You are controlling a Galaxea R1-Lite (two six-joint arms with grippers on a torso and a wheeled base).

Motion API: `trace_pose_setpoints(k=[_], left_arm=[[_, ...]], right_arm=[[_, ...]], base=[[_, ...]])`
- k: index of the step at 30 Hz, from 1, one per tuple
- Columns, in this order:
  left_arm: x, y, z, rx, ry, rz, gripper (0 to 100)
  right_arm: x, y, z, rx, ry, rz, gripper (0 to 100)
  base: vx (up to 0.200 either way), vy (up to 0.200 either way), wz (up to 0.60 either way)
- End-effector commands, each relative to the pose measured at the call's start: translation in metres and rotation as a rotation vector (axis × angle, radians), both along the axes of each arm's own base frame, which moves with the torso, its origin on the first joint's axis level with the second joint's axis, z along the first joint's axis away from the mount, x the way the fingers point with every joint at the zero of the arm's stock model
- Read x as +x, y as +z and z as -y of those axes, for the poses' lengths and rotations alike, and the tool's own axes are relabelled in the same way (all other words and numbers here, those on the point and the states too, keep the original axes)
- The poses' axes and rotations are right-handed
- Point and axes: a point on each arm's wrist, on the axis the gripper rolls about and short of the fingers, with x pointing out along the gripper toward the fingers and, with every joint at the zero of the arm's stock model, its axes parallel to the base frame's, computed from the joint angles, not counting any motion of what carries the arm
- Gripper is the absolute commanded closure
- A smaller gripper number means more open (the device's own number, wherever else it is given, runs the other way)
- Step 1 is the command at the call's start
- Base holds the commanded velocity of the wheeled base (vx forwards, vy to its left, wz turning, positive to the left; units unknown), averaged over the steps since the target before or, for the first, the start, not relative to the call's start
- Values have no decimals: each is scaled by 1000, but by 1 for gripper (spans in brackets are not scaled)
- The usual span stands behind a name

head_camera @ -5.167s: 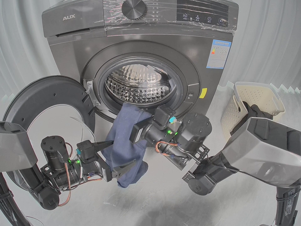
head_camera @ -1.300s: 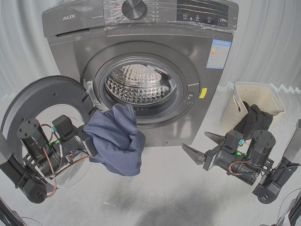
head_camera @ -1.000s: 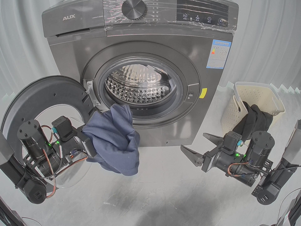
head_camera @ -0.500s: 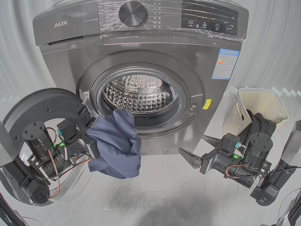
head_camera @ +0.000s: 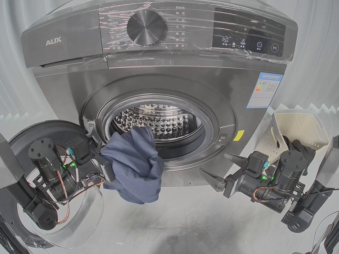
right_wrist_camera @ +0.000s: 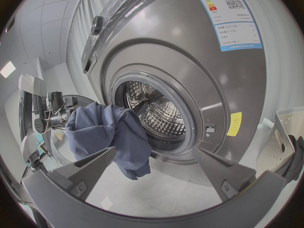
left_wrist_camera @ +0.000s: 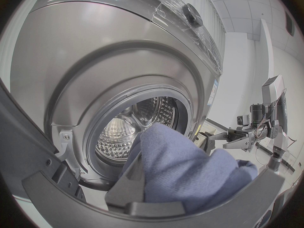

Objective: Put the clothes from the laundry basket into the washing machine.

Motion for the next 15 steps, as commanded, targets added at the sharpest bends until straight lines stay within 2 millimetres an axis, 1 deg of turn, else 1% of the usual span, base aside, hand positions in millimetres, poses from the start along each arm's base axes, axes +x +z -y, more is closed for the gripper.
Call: trace_pose_setpoints(k=[1, 4, 8, 10, 12, 14, 15], left_arm=[[-3, -2, 2, 3, -14, -9, 100], [-5, -3, 6, 6, -31, -14, 100], [-6, -10, 15, 15, -60, -37, 100], [-7, -13, 22, 22, -75, -49, 100], [-9, -13, 26, 20, -92, -51, 100], [-14, -16, 35, 27, -107, -57, 100], [-14, -16, 35, 28, -104, -58, 100]], right_arm=[[0, -1, 0, -2, 2, -2, 0], [-1, -1, 0, -3, 3, -6, 0], [-5, -2, -5, -5, 23, -8, 0], [-11, -3, -10, -3, 50, -18, 0], [-16, -5, -11, -11, 67, -28, 0], [-29, -10, -11, -39, 104, -56, 0], [-30, -11, -11, -41, 107, -58, 0]], base=[[200, 0, 0], [200, 0, 0], [0, 0, 0], [0, 0, 0], [0, 0, 0], [0, 0, 0], [0, 0, 0]])
